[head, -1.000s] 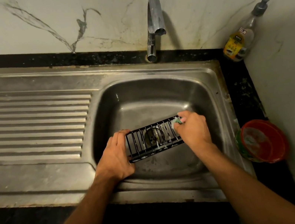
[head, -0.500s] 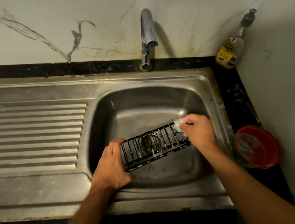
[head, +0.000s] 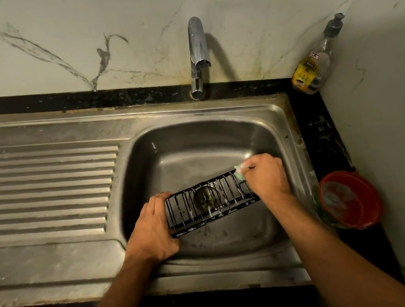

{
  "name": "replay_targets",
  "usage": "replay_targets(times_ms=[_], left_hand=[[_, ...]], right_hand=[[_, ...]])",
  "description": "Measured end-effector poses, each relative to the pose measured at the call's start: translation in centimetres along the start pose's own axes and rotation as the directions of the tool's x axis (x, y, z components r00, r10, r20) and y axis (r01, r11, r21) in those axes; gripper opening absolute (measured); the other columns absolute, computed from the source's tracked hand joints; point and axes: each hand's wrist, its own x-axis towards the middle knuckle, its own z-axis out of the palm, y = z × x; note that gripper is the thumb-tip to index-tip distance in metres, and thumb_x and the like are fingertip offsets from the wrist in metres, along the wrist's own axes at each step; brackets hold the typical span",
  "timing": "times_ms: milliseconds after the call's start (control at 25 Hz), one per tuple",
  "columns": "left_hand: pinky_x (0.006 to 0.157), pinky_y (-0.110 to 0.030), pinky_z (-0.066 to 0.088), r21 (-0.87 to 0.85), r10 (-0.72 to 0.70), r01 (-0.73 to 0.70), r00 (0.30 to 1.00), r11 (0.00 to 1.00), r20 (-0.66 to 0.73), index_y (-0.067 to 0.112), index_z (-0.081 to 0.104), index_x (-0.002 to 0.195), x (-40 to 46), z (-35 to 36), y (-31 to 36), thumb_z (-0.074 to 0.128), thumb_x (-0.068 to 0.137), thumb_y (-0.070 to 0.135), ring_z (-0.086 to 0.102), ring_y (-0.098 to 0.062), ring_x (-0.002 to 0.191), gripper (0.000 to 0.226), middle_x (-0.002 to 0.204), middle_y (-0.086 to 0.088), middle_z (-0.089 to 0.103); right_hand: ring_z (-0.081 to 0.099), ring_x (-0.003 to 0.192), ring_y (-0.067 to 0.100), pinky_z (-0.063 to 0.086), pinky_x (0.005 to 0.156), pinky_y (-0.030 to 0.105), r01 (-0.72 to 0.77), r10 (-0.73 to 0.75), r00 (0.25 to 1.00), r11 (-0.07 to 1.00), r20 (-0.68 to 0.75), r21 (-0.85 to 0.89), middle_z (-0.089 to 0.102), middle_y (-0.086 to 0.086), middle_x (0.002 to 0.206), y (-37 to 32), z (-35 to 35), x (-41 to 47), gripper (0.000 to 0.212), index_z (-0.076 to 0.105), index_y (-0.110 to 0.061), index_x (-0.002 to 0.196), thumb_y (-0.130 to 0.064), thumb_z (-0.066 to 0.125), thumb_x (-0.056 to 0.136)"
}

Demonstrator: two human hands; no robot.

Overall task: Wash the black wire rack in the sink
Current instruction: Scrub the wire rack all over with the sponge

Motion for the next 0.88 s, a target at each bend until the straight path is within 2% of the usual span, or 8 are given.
replay_targets(times_ms=[120,200,360,520,640,720,800,880], left_hand=[[0.116,-0.019,0.023,-0.022,-0.022,0.022,1.000,1.000,-0.005,0.017,0.032,0.153,0.1,-0.1,0.0,0.082,0.065,0.018,0.040,-0.018,0.136,0.101,0.149,0.000,0.041],[0.117,-0.022,0.024,-0.026,-0.023,0.023,1.000,0.999,-0.003,0.019,0.032,0.153,0.2,0.0,-0.2,0.083,0.065,0.019,0.039,-0.017,0.137,0.102,0.149,0.001,0.041],[0.114,-0.019,0.026,-0.026,-0.017,0.017,1.000,1.000,-0.004,0.018,0.034,0.151,0.2,0.3,-0.5,0.083,0.066,0.019,0.043,-0.017,0.133,0.098,0.145,0.002,0.044],[0.113,-0.019,0.028,-0.011,-0.013,0.013,1.000,1.000,-0.010,0.017,0.037,0.149,0.1,0.3,-0.5,0.082,0.065,0.020,0.047,-0.019,0.130,0.096,0.142,0.002,0.046],[0.112,-0.018,0.027,-0.022,-0.015,0.015,1.000,1.000,-0.015,0.019,0.036,0.149,0.3,0.3,-0.5,0.085,0.064,0.024,0.046,-0.017,0.130,0.098,0.142,0.004,0.045],[0.113,-0.018,0.028,-0.028,-0.022,0.022,1.000,0.999,-0.006,0.018,0.036,0.150,0.4,0.4,-0.6,0.086,0.063,0.024,0.047,-0.017,0.130,0.099,0.143,0.003,0.045],[0.113,-0.016,0.025,-0.031,-0.021,0.021,1.000,0.999,0.002,0.017,0.036,0.151,0.2,0.2,-0.4,0.084,0.063,0.022,0.045,-0.017,0.132,0.100,0.145,0.002,0.045],[0.114,-0.015,0.020,-0.020,0.008,-0.008,1.000,1.000,-0.005,0.016,0.035,0.151,0.1,0.1,-0.4,0.083,0.064,0.021,0.042,-0.017,0.134,0.099,0.146,0.001,0.044]], right_hand=[[0.060,0.064,0.010,0.050,0.061,0.018,-0.047,0.055,0.995,0.994,0.077,-0.100,0.070,0.000,0.081,0.1,-0.2,-0.9,0.011,0.078,-0.023,0.089,-0.022,0.068,0.088],[0.059,0.062,0.007,0.045,0.055,0.016,-0.084,0.104,0.982,0.988,0.159,-0.128,0.067,-0.002,0.076,1.4,-0.5,-1.9,0.005,0.078,-0.022,0.084,-0.023,0.073,0.085],[0.067,0.059,0.011,0.048,0.049,0.012,-0.190,0.170,0.974,0.973,0.151,0.130,0.073,0.002,0.074,3.0,-1.4,-1.1,0.013,0.078,-0.017,0.093,-0.016,0.076,0.081],[0.071,0.072,0.015,0.061,0.070,0.033,-0.063,0.065,0.998,0.987,-0.010,0.145,0.076,-0.001,0.082,2.1,-0.6,0.3,0.019,0.078,-0.020,0.101,-0.024,0.071,0.084],[0.069,0.076,0.016,0.059,0.072,0.029,-0.030,0.033,0.999,0.997,-0.043,0.076,0.075,-0.003,0.087,1.5,0.1,0.1,0.015,0.077,-0.022,0.097,-0.025,0.071,0.084],[0.066,0.068,0.014,0.056,0.066,0.027,-0.045,0.045,0.999,0.999,0.023,-0.008,0.074,-0.002,0.079,2.2,-0.3,-0.1,0.005,0.077,-0.022,0.084,-0.024,0.073,0.083],[0.063,0.061,0.010,0.053,0.064,0.024,-0.054,0.071,0.986,0.992,0.153,-0.112,0.070,-0.003,0.068,3.4,-1.0,-0.5,0.014,0.074,-0.022,0.066,-0.021,0.075,0.079],[0.066,0.063,0.011,0.057,0.067,0.027,-0.079,0.116,0.964,0.984,0.237,-0.161,0.070,-0.005,0.066,4.0,-1.5,-0.3,0.018,0.072,-0.022,0.060,-0.020,0.077,0.077]])
